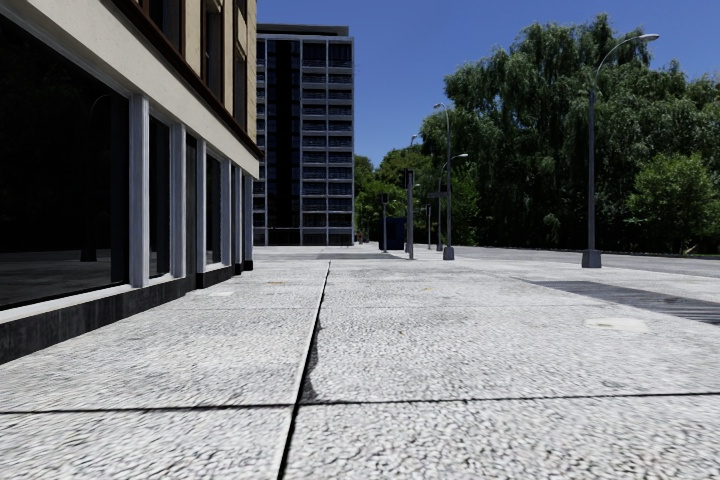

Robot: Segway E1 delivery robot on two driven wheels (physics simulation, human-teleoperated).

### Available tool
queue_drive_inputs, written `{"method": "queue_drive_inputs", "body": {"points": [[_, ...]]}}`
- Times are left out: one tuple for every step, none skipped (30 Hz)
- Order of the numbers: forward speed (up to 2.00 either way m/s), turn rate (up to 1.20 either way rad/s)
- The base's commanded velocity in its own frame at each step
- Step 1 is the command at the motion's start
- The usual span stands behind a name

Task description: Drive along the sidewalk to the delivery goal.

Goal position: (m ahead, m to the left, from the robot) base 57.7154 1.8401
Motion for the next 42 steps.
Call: {"method": "queue_drive_inputs", "body": {"points": [[0.0, 0.0], [0.0, 0.0], [0.0, 0.0], [0.0, 0.0], [0.0, 0.0], [0.0, 0.0], [0.0, 0.0], [0.0, 0.0], [0.0, 0.0], [0.0, 0.0], [0.0, 0.0], [0.0, 0.0], [0.0, 0.0], [0.0, 0.0], [0.0, 0.0], [0.0, 0.0], [0.0, 0.0], [0.0, 0.0], [0.0, 0.0], [0.0, 0.0], [0.0, 0.0], [0.0, 0.0], [0.0, 0.0], [0.0, 0.0], [0.0, 0.0], [0.0, 0.0], [0.0, 0.0], [0.0, 0.0], [0.0, 0.0], [0.0, 0.0], [0.03, -0.03], [0.1, -0.09], [0.1, -0.09], [0.17, 0.0], [0.37, 0.0], [0.37, 0.0], [0.64, 0.0], [0.78, 0.0], [0.84, 0.0], [0.84, 0.0], [0.85, 0.0], [0.86, 0.0]]}}
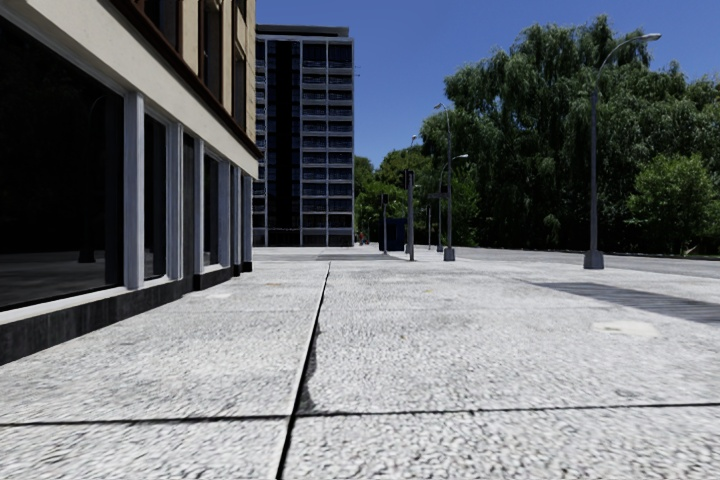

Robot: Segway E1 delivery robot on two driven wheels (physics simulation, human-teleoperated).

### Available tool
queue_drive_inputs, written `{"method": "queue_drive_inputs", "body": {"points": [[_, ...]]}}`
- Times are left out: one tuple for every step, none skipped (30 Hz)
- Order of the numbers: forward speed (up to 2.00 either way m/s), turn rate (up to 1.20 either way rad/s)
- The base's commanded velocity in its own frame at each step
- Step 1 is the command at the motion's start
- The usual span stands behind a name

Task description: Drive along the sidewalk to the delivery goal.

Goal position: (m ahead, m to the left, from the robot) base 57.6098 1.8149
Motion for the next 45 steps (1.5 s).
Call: {"method": "queue_drive_inputs", "body": {"points": [[0.86, 0.0], [0.86, 0.0], [0.86, 0.0], [0.86, 0.0], [0.86, 0.0], [0.86, 0.0], [0.86, 0.0], [0.83, 0.0], [0.83, 0.0], [0.83, 0.0], [0.8, 0.0], [0.76, 0.0], [0.76, 0.0], [0.71, -0.15], [0.67, -0.26], [0.6, -0.34], [0.6, -0.34], [0.52, -0.41], [0.48, -0.61], [0.46, -0.67], [0.46, -0.67], [0.45, -0.69], [0.45, -0.69], [0.45, -0.69], [0.45, -0.69], [0.45, -0.69], [0.45, -0.7], [0.45, -0.7], [0.45, -0.7], [0.45, -0.7], [0.45, -0.22], [0.45, 0.0], [0.45, 0.0], [0.46, 0.0], [0.46, 0.0], [0.46, 0.0], [0.46, 0.0], [0.49, 0.1], [0.57, 0.16], [0.69, 0.18], [0.78, 0.18], [0.78, 0.18], [0.82, 0.18], [0.87, 0.18], [0.87, 0.18]]}}
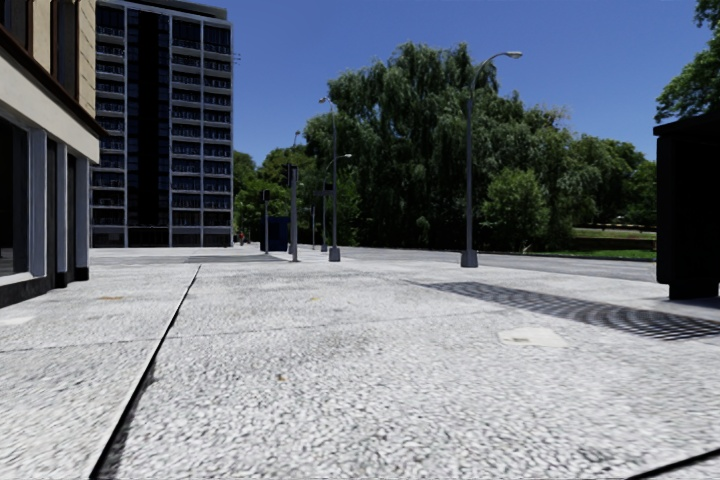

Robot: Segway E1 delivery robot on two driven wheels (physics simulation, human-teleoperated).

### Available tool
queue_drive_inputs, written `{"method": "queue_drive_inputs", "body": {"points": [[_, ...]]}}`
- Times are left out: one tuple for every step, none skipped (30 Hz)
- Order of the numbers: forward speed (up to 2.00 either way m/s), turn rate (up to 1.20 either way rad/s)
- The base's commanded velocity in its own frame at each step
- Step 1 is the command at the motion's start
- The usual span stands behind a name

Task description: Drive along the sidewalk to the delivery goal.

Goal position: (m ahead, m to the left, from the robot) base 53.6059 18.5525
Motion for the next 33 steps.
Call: {"method": "queue_drive_inputs", "body": {"points": [[0.93, 0.19], [1.03, 0.22], [1.14, 0.23], [1.14, 0.23], [1.27, 0.23], [1.37, 0.23], [1.52, 0.23], [1.52, 0.23], [2.0, 0.21], [2.0, 0.18], [2.0, 0.11], [2.0, 0.11], [2.0, 0.06], [2.0, 0.02], [2.0, 0.01], [2.0, 0.01], [2.0, 0.0], [2.0, 0.0], [2.0, 0.0], [2.0, 0.0], [2.0, 0.0], [2.0, 0.0], [2.0, 0.0], [2.0, 0.0], [2.0, 0.0], [2.0, 0.0], [2.0, 0.01], [2.0, 0.01], [2.0, 0.09], [2.0, 0.14], [2.0, 0.16], [2.0, 0.16], [2.0, 0.21]]}}
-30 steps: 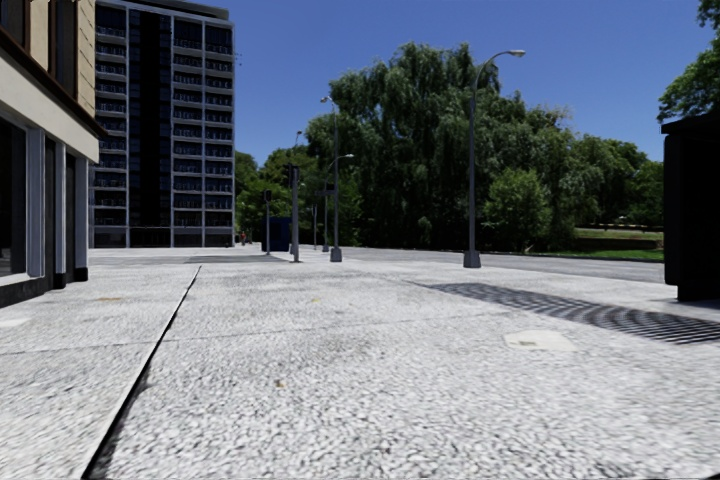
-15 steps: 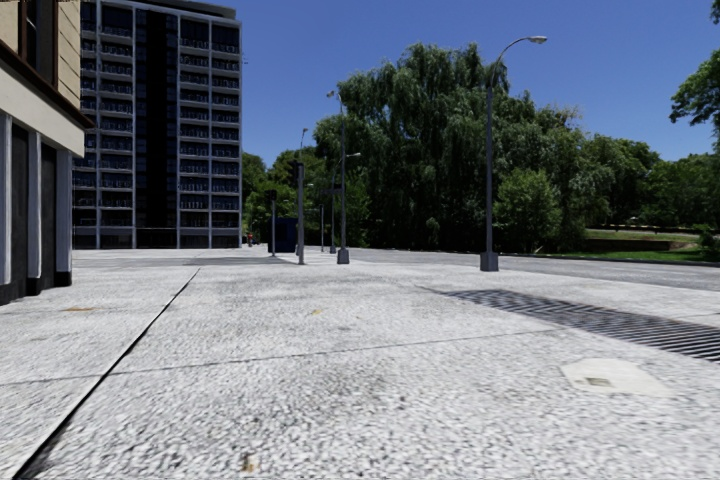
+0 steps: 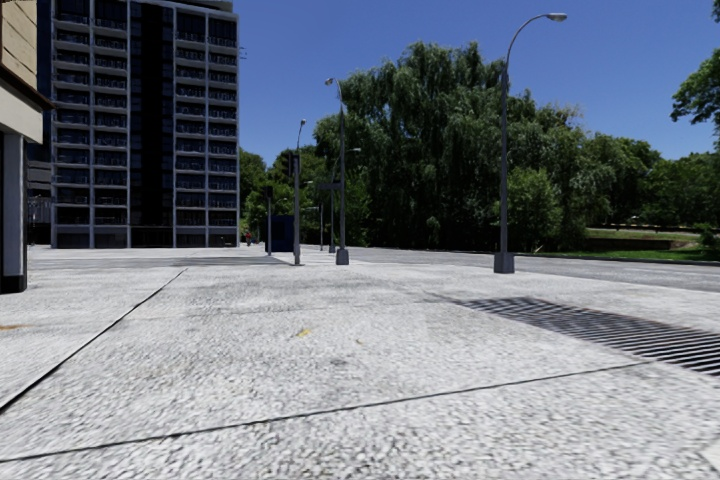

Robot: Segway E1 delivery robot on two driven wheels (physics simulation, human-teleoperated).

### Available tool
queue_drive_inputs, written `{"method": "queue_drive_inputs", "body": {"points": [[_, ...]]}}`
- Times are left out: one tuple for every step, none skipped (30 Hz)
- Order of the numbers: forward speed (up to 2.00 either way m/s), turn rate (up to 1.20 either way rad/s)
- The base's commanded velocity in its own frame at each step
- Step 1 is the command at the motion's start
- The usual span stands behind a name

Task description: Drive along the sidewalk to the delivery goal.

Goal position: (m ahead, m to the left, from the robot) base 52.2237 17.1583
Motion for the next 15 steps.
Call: {"method": "queue_drive_inputs", "body": {"points": [[2.0, 0.26], [2.0, 0.32], [2.0, 0.32], [2.0, 0.35], [2.0, 0.36], [2.0, 0.36], [2.0, 0.37], [2.0, 0.37], [2.0, 0.37], [2.0, 0.37], [2.0, 0.37], [2.0, 0.38], [2.0, 0.38], [2.0, 0.38], [2.0, 0.38]]}}
